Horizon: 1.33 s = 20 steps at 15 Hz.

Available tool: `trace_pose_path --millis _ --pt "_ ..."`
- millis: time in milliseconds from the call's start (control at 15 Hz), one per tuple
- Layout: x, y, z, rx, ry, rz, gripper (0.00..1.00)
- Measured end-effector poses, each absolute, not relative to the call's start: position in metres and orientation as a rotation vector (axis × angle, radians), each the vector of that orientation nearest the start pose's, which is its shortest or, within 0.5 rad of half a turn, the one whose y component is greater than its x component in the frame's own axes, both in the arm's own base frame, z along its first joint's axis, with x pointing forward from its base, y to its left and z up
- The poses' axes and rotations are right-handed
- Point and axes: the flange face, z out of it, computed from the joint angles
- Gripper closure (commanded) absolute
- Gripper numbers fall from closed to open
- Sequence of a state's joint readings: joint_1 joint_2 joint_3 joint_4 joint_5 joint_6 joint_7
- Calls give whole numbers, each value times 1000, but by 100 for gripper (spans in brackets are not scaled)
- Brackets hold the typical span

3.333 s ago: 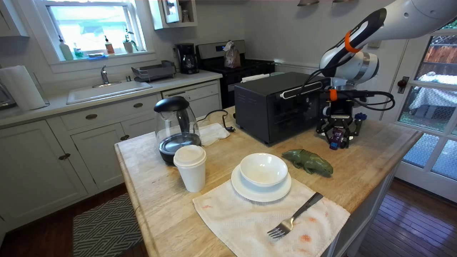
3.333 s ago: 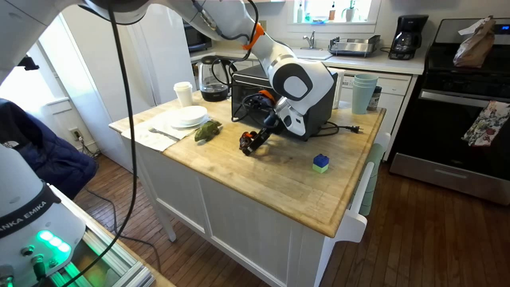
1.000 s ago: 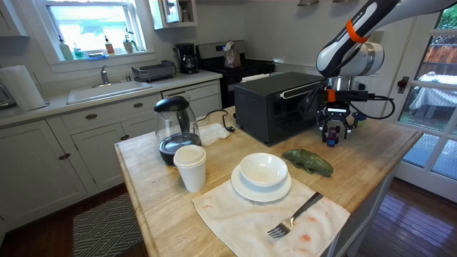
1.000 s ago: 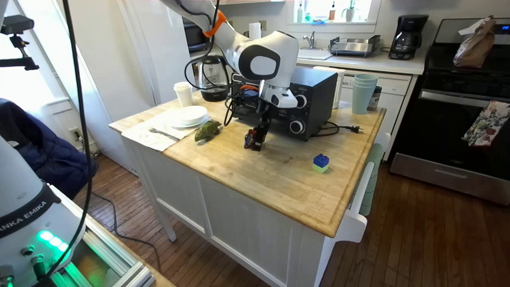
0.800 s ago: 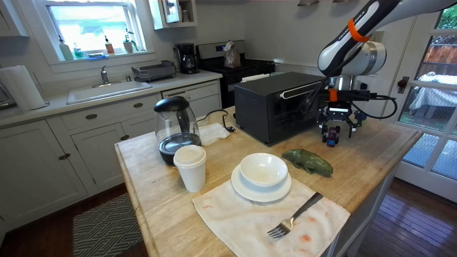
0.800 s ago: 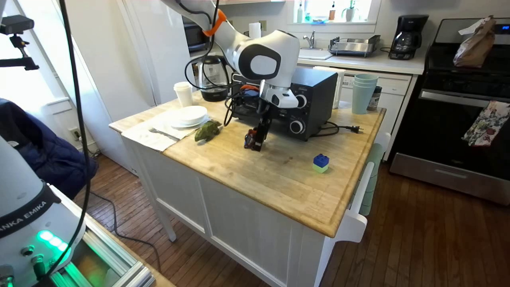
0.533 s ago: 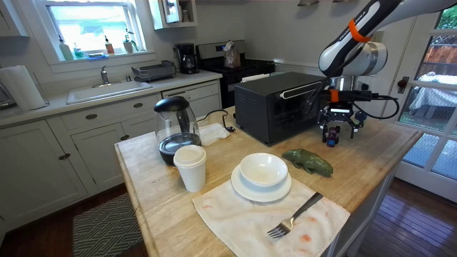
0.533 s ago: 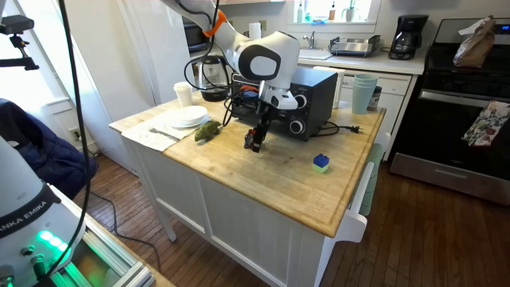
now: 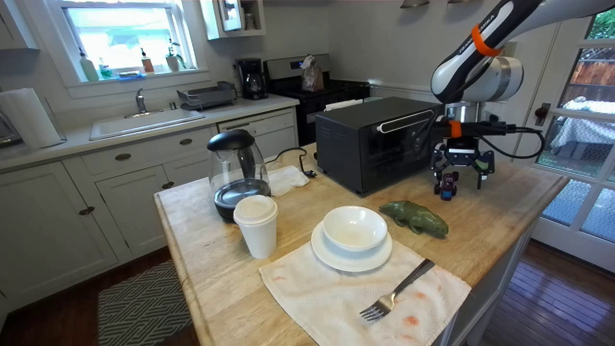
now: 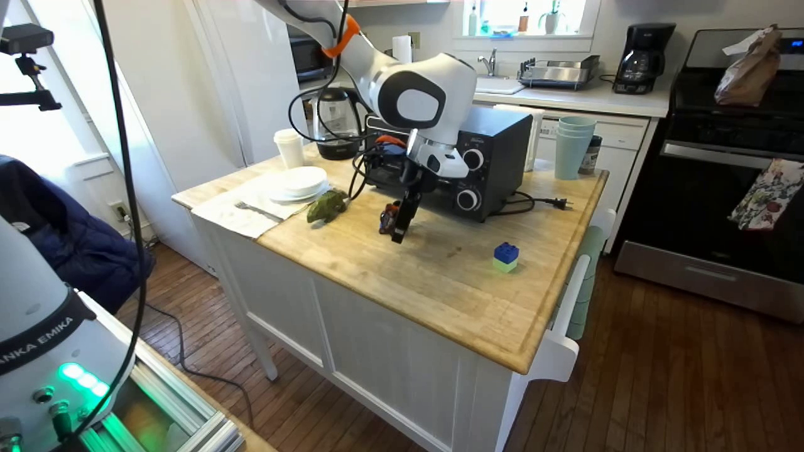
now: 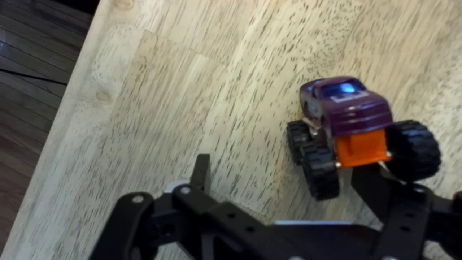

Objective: Turn the toy car upside down

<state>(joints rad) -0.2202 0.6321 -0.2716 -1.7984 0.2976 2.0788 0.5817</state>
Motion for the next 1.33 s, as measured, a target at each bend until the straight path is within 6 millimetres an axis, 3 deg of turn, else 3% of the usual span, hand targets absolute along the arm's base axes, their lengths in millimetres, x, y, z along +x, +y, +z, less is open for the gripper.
trace_pose_path --millis 267,667,1333 --pt "548 -272 183 -2454 1791 563 0" --pt "553 -278 187 -2462 1813 473 0" --pt "569 -264 181 -2615 1520 455 0"
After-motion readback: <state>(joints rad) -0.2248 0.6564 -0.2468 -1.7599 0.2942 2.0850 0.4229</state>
